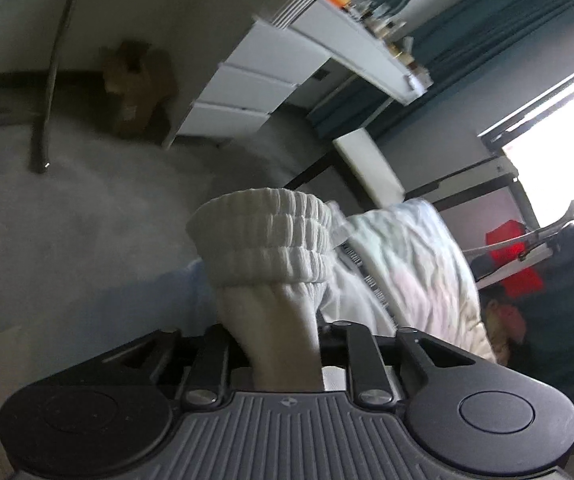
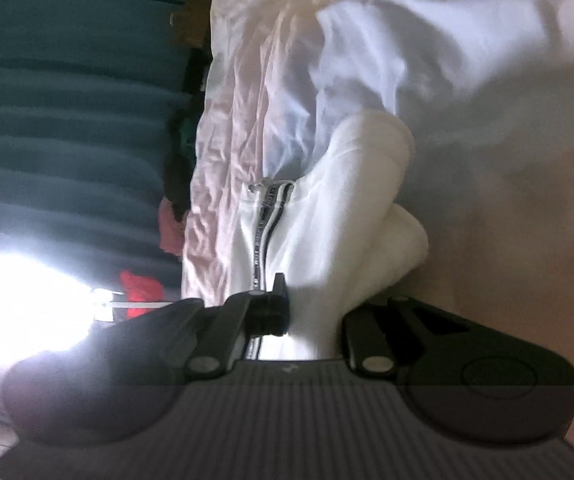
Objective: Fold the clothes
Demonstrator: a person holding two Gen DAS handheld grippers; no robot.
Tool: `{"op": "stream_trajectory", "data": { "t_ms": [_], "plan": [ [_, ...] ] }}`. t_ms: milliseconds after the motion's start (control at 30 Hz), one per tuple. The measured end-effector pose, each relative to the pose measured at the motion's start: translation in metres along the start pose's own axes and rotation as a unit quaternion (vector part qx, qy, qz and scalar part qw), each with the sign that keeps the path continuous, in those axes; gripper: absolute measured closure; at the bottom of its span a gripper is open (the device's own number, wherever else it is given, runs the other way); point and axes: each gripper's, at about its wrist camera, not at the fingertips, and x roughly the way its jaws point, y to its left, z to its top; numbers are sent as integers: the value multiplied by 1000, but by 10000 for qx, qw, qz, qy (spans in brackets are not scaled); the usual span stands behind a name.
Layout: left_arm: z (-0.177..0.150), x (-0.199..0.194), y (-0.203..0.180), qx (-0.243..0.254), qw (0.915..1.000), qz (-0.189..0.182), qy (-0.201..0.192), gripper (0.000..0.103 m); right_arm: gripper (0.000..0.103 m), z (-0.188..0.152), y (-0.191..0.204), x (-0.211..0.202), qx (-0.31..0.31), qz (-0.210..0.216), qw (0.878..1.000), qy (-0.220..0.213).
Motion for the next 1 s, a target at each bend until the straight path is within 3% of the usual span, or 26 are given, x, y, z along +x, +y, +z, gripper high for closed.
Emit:
{"op": "stream_trajectory", "data": {
  "t_ms": [33, 67, 100, 200, 367, 500, 567, 633, 667, 700, 867, 1000],
  "plan": [
    [-1, -1, 5, 13, 9999, -25, 97, 69, 92, 1, -2, 1, 20, 2, 10000, 32],
    [-2, -3, 10, 37, 9996, -111, 264, 54, 92, 2, -4, 1, 40, 3, 10000, 64],
    [-4, -6, 15, 107, 9986, -228, 461, 48, 92, 3, -5, 2, 60, 5, 9999, 97],
    [-9, -24, 21, 523, 9962, -161, 673, 42, 92, 6, -11, 4, 120, 10, 9997, 193],
    [-27, -62, -7, 1537, 9879, 55, 199, 25, 90, 10, -17, 8, 172, 38, 9993, 328],
    [-57, -72, -64, 2370, 9709, -195, -284, 24, 90, 11, -16, 10, 68, 8, 9993, 375],
    [-79, -72, -88, 2524, 9654, -534, -396, 22, 86, 11, -17, 11, 126, 7, 9990, 435],
    [-101, -64, -112, 2627, 9605, -835, -372, 21, 66, 9, -17, 15, 197, 69, 9977, 639],
    [-113, -59, -124, 2694, 9577, -956, -321, 21, 46, 7, -17, 17, 229, 104, 9969, 747],
    [-127, -52, -136, 2814, 9534, -1063, -248, 21, 33, 6, -16, 17, 227, 167, 9966, 780],
    [-187, 2, -180, 3423, 9304, -1254, 386, 19, 30, -1, -7, 17, 156, 533, 9952, 811],
    [-218, 33, -196, 3897, 9141, -1077, 293, 19, 30, 1, -8, 13, 162, 694, 9953, 654]
  ]
}}
